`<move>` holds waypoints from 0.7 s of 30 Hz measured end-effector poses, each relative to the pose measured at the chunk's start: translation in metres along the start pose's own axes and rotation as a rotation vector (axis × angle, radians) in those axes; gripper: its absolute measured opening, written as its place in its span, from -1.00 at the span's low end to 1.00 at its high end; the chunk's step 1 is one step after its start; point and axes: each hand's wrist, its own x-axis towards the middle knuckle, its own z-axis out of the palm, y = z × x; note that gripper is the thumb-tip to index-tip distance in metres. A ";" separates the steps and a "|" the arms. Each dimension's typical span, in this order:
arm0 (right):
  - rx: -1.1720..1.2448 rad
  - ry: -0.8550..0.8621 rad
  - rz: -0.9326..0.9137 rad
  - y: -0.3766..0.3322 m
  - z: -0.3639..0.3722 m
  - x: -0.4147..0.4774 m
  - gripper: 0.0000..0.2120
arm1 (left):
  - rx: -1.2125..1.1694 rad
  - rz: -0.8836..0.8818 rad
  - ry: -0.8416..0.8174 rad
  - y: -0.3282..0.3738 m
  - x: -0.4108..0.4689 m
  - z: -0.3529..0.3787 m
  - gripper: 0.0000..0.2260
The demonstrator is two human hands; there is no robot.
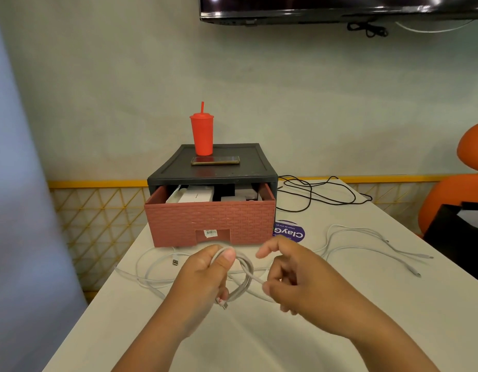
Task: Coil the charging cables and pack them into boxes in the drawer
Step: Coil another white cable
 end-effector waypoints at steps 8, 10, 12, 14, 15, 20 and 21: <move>-0.221 0.103 -0.247 0.001 -0.012 -0.005 -0.74 | 0.354 0.190 0.214 0.008 -0.001 0.001 -0.93; -0.269 0.103 -0.304 0.003 -0.014 -0.005 -0.74 | 0.404 0.221 0.224 0.006 -0.002 0.001 -0.90; -0.398 0.087 -0.343 0.007 -0.015 -0.004 -0.80 | 0.396 0.194 0.238 0.005 -0.002 0.001 -0.82; -0.585 0.128 -0.366 0.014 -0.012 -0.002 -0.80 | 0.219 0.086 0.264 0.008 -0.002 0.002 -0.75; -0.670 0.173 -0.382 0.018 -0.009 -0.001 -0.78 | 0.084 0.030 0.263 0.011 -0.002 0.004 -0.72; -0.528 0.336 -0.306 0.027 0.017 0.002 -0.72 | -0.413 -0.094 0.167 0.027 -0.007 0.016 -0.73; -0.306 0.315 -0.218 0.025 0.022 0.001 -0.70 | -0.467 -0.105 0.154 0.028 -0.007 0.018 -0.72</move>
